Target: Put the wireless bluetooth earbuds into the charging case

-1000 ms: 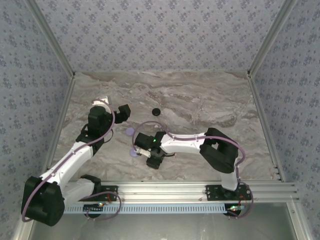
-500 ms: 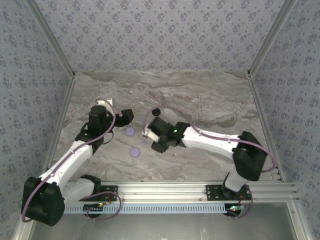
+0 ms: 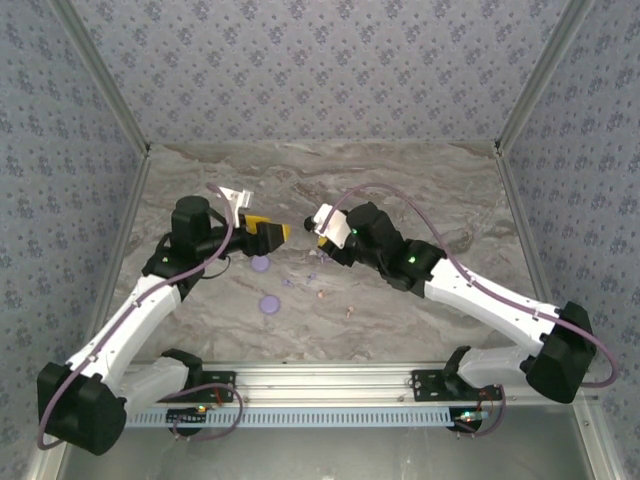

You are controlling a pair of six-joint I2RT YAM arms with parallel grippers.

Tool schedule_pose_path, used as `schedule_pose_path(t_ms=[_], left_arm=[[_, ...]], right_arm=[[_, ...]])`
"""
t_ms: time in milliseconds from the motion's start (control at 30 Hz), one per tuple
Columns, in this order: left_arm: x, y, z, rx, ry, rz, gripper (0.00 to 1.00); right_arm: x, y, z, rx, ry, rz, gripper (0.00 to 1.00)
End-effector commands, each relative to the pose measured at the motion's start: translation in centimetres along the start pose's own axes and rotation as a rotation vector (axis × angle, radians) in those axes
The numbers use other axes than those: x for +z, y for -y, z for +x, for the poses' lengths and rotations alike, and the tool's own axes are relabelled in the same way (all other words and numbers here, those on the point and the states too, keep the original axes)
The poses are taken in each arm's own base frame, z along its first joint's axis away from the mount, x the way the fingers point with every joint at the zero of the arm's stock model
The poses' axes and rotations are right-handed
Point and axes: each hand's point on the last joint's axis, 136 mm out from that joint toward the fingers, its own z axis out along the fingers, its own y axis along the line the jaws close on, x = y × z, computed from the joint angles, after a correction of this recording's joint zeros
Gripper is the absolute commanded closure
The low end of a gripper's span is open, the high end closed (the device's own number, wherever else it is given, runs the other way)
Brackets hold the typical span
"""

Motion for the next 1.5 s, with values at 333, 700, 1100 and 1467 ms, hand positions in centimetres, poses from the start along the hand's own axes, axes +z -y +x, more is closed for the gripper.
schedule_pose_path(t_ms=[333,700,1100,1467], left_arm=[[2.2,5.9,-2.2,0.081,-0.006,0.203,0.21],[4.7,6.4,-1.8,0.054,-0.041,0.260,0.36],[5.9,6.5,-1.0,0.049,-0.083,0.276,0.53],[6.0,6.4,-0.6,0.061,-0.099,0.276,0.76]], right_arm=[[-1.5,0.9,-3.1,-0.078,0.129,0.022,0.53],[-1.6,0.3,-3.3,-0.081,0.139,0.004,0.53],[-1.4,0.1,-3.2,-0.082,0.129,-0.005,0.53],[-1.8,0.4,-2.9,-0.053,0.105,-0.024,0.44]])
